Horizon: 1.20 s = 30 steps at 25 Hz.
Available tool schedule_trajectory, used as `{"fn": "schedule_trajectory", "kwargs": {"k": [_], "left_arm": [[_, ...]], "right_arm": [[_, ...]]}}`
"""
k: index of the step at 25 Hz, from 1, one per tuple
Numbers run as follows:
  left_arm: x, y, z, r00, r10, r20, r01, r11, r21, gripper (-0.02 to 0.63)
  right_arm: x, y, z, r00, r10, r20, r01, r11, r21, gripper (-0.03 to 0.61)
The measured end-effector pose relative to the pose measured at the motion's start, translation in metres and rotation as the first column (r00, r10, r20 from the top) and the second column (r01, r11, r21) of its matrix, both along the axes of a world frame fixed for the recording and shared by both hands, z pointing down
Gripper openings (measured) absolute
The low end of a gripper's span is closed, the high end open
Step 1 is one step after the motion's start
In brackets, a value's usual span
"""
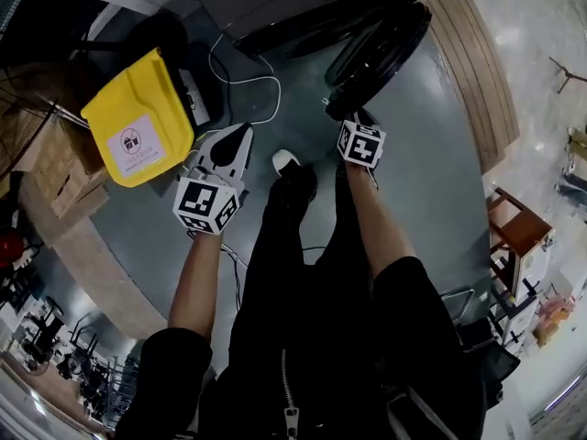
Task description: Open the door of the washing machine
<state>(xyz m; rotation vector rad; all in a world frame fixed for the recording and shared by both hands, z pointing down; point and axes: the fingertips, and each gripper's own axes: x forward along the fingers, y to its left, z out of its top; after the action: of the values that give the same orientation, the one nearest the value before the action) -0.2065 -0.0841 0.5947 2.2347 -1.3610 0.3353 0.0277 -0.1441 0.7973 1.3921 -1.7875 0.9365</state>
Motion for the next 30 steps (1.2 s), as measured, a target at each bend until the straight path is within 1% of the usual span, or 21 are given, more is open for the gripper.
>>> {"fn": "schedule_trajectory", "kwargs": {"k": [5,10,15,18,22,26,30], "left_arm": [[0.052,-0.019,-0.004,0.999,0.047,0.005,-0.047,0.999,0.006,0.002],[0.117,-0.036,-0.008,0.997,0.082,0.010,-0.082,0.997,0.014,0.002],[0.182,-0.054,-0.010,0.994,0.114,0.008,-0.114,0.993,0.010,0.002],[0.221,-0.064,-0.010,0.990,0.138,0.007,-0.138,0.990,0.006,0.002],[0.269,-0.081,-0.009,0.985,0.170,0.011,-0.170,0.985,0.005,0.002],[0.307,-0.100,-0.007,0.983,0.182,0.014,-0.182,0.983,0.003,0.002],[0.342,-0.116,-0.009,0.984,0.179,0.013,-0.179,0.984,0.018,0.002]], "right_arm": [[0.044,0.015,0.001,1.000,-0.018,-0.002,0.018,1.000,-0.019,0.091],[0.101,0.026,0.002,0.999,-0.037,-0.005,0.037,0.999,-0.025,0.080],[0.158,0.030,0.002,0.995,-0.098,-0.015,0.097,0.995,-0.036,0.072],[0.194,0.030,0.004,0.992,-0.123,0.004,0.123,0.992,-0.031,0.069],[0.246,0.021,0.005,0.988,-0.150,0.028,0.150,0.989,-0.015,0.069],[0.298,0.004,0.005,0.985,-0.169,0.017,0.169,0.985,-0.012,0.069],[0.349,-0.018,0.002,0.977,-0.212,-0.002,0.212,0.977,-0.005,0.072]]}}
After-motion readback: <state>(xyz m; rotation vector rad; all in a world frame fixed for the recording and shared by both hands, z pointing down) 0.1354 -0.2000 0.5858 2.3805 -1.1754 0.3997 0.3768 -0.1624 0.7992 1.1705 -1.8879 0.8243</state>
